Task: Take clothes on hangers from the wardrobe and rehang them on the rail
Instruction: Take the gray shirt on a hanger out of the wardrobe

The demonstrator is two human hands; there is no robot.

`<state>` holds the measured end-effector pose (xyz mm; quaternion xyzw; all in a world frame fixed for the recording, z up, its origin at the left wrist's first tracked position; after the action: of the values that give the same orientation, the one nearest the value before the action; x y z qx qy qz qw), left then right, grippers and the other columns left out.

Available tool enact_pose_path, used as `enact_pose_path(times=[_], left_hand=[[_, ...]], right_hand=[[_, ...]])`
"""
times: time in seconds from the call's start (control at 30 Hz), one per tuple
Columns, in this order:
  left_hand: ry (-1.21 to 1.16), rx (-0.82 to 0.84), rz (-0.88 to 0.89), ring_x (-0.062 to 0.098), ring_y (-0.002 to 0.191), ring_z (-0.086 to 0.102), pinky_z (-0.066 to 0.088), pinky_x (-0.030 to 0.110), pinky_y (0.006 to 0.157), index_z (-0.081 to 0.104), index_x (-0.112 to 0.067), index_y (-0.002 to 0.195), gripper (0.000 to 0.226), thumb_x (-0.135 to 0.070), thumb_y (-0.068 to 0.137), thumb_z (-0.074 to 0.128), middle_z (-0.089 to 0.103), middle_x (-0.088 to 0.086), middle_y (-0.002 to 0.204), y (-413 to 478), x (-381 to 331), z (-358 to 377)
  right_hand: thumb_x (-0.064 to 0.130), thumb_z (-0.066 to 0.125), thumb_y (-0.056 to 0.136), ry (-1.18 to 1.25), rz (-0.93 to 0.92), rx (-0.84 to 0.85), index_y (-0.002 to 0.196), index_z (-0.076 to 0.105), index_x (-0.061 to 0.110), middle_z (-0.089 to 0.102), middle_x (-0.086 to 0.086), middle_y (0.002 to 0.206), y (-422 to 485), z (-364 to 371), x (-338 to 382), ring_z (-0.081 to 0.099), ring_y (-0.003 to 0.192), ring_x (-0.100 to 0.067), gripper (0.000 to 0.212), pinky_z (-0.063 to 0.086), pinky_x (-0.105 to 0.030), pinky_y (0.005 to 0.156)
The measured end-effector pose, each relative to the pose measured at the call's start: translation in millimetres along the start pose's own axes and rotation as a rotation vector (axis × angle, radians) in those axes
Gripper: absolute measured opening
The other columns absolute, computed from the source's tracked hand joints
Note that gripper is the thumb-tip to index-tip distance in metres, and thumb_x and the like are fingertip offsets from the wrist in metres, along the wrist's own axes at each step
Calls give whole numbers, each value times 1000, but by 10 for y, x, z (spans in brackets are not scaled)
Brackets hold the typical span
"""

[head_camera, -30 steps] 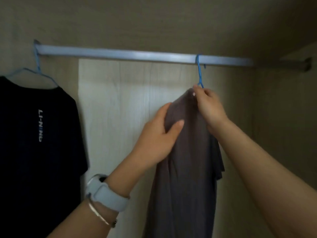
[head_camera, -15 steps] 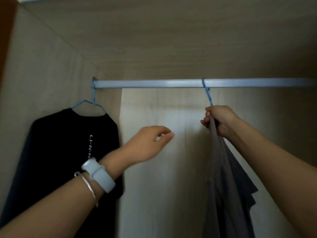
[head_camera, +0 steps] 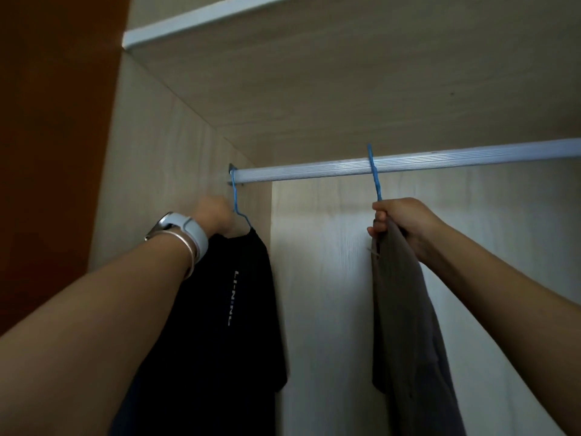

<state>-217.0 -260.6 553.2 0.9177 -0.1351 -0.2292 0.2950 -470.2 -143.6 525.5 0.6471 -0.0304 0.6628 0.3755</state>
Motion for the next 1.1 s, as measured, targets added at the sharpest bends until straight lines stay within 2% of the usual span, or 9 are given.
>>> enact_pose_path(times=[0.1,0.17,0.3,0.43,0.57,0.73,0.87,0.97,1.1], left_hand=[[-305,43,-15,33,104,59,46,36,93,51,-7,64,21,-2,82,58,57,18,96,261,57,69],[-441,-11,-1,26,87,59,50,37,91,51,-7,61,22,-1,80,59,59,17,91,457,71,71],[-662,-70,35,2,29,49,41,11,38,56,-2,65,20,-1,84,52,55,10,62,409,-76,-89],[-776,-28,71,5,29,44,38,13,36,55,-2,65,24,2,88,46,55,7,61,159,-224,-212],[-934,95,85,0,22,43,36,9,29,50,-5,64,30,4,91,40,57,-4,34,-323,-292,-174],[-963,165,22,5,33,57,47,16,39,51,-5,66,28,2,91,42,59,6,59,-1070,-65,-60],[-824,109,-110,18,59,56,46,26,59,59,-5,69,18,-6,86,56,61,12,66,-1761,444,-26],[-896,180,-285,16,60,61,53,21,59,65,-1,86,13,-8,88,54,65,16,74,-2382,899,-98],[-838,172,-557,6,41,57,52,15,46,66,-3,82,29,-19,94,46,63,2,51,-3163,1531,-435]], right_hand=[[8,43,94,12,-4,6,76,50,8,42,4,35,55,-10,14,36,30,-7,19,46,-25,58],[9,43,94,21,-15,18,73,49,9,43,5,33,80,13,53,36,34,-9,21,47,-26,58],[11,43,94,65,-74,64,66,45,11,41,5,32,69,166,173,34,42,-12,28,46,-25,58],[13,44,95,254,-57,180,62,43,11,41,5,33,-104,523,158,41,40,-10,33,45,-24,58],[14,47,94,303,-11,340,71,50,15,54,7,48,-431,912,-15,50,61,-8,24,42,-22,64],[12,42,96,332,-54,441,82,52,16,50,3,65,-1007,1333,-338,48,59,-8,18,43,-13,50],[17,40,98,184,-144,612,85,64,19,69,3,84,-1579,1714,-760,65,82,-10,27,51,-27,88],[17,39,98,172,-211,776,89,63,30,68,17,87,-2238,1939,-932,63,77,11,29,43,-2,76],[20,38,98,101,-361,944,120,59,21,60,12,105,-3167,2290,-971,54,92,7,31,35,7,75]])
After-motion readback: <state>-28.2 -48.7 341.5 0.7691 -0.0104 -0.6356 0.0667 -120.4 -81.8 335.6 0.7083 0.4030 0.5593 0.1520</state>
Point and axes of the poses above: each hand's wrist, its own y-axis towards the middle knuckle, its own z-axis out of the palm, x = y × z, the point moved 8 cm from there along y, towards the middle knuckle
